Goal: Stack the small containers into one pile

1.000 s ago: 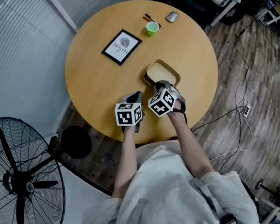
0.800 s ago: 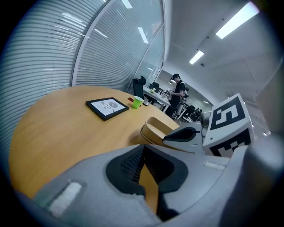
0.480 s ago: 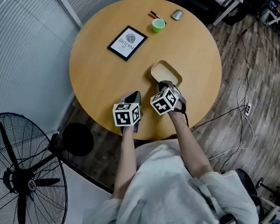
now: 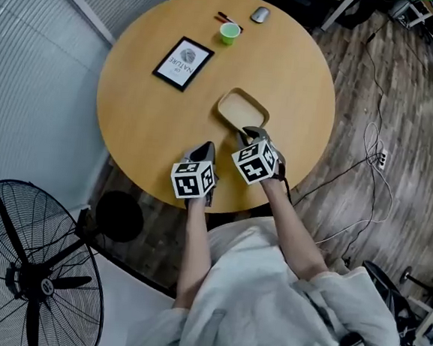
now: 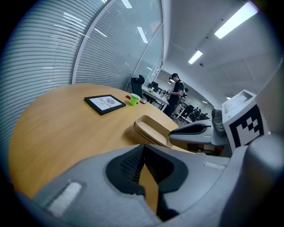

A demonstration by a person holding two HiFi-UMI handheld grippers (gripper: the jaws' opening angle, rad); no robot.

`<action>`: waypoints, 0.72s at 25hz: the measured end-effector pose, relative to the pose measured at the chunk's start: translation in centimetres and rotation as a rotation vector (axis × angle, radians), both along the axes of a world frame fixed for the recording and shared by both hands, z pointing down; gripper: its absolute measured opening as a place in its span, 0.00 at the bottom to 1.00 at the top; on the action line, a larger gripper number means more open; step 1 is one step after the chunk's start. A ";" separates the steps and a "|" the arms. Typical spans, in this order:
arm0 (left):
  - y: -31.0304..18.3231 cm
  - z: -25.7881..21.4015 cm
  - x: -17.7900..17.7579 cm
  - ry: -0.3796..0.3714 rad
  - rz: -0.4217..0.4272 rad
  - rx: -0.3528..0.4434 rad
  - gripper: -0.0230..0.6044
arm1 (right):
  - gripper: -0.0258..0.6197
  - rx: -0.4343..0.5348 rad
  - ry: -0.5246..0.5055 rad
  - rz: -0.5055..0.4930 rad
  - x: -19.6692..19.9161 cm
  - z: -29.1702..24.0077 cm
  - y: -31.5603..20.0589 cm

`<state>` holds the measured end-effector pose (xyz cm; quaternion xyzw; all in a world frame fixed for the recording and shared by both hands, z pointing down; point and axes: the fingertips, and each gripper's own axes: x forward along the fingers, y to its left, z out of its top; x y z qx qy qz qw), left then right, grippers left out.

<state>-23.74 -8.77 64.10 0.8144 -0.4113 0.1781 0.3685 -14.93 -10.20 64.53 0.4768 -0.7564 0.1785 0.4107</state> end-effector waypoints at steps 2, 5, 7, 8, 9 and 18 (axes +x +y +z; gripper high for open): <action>0.2 -0.7 1.0 -0.012 -0.006 0.011 0.04 | 0.10 0.000 -0.043 0.008 0.9 -0.7 0.7; 0.3 -1.7 2.5 -0.032 -0.020 0.032 0.04 | 0.10 0.003 -0.100 0.009 2.4 -1.6 1.2; 0.6 -2.0 3.4 -0.044 -0.035 0.041 0.04 | 0.10 -0.002 -0.159 0.018 3.4 -2.2 1.6; 0.9 -2.2 4.0 -0.049 -0.041 0.043 0.04 | 0.10 -0.005 -0.191 0.025 4.0 -2.5 1.9; 1.2 -2.3 4.7 -0.054 -0.046 0.044 0.04 | 0.10 -0.005 -0.220 0.030 4.6 -3.0 2.3; 3.1 -2.7 10.3 -0.086 -0.083 0.062 0.04 | 0.10 0.037 -0.336 -0.036 8.8 -4.3 4.1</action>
